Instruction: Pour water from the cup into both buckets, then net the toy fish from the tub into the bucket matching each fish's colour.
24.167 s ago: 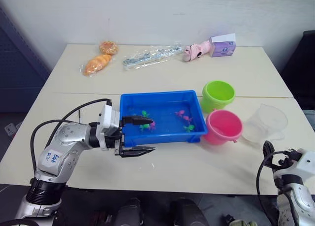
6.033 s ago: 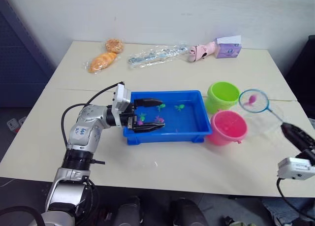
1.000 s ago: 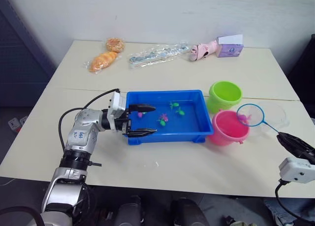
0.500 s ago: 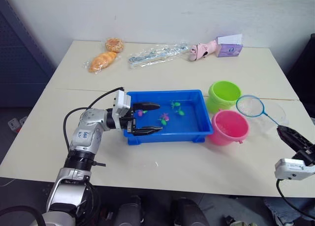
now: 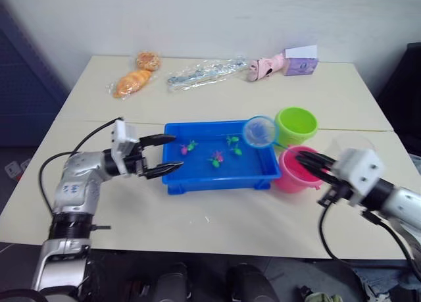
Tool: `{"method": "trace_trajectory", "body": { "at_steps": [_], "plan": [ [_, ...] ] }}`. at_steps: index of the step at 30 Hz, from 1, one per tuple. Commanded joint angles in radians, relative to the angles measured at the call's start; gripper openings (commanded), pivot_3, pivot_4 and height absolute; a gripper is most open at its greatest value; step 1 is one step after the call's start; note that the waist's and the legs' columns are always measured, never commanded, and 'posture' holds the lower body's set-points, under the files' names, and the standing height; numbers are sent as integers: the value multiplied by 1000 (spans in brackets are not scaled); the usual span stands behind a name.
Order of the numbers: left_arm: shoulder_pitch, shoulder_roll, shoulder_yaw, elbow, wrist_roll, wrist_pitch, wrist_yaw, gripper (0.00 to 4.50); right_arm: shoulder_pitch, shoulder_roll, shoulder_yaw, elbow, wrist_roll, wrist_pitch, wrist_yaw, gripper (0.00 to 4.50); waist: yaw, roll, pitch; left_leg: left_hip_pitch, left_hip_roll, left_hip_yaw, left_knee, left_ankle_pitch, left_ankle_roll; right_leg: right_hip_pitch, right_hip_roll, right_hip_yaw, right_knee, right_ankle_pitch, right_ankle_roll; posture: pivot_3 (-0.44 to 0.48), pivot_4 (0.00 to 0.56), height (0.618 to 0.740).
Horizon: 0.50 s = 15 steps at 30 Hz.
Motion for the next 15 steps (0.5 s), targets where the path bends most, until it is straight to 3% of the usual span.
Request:
{"method": "trace_trajectory", "body": {
  "at_steps": [1, 6, 15],
  "plan": [
    [47, 33, 55, -40, -13, -18, 24, 4415, -141, 34, 139, -10, -18, 159, -7, 0, 2, 0, 0, 0, 0, 0, 0, 0, 0, 0, 0, 0, 0, 0, 0, 0, 150, 740],
    [108, 53, 86, -82, -15, -25, 56, 4415, -320, 57, 328, 160, -260, 169, -10, 0, 13, 0, 0, -6, -1, -1, 2, -1, 2, -4, -2, -2, -1, 0, 0, 0, 150, 740],
    [139, 59, 88, -124, -22, -13, 82, 4415, -429, 83, 414, 300, -445, 127, 58, 0, 7, 0, 0, -7, -2, -1, 1, -1, 2, -6, -3, -3, 1, 0, 0, 0, 150, 740]
  ]
}}
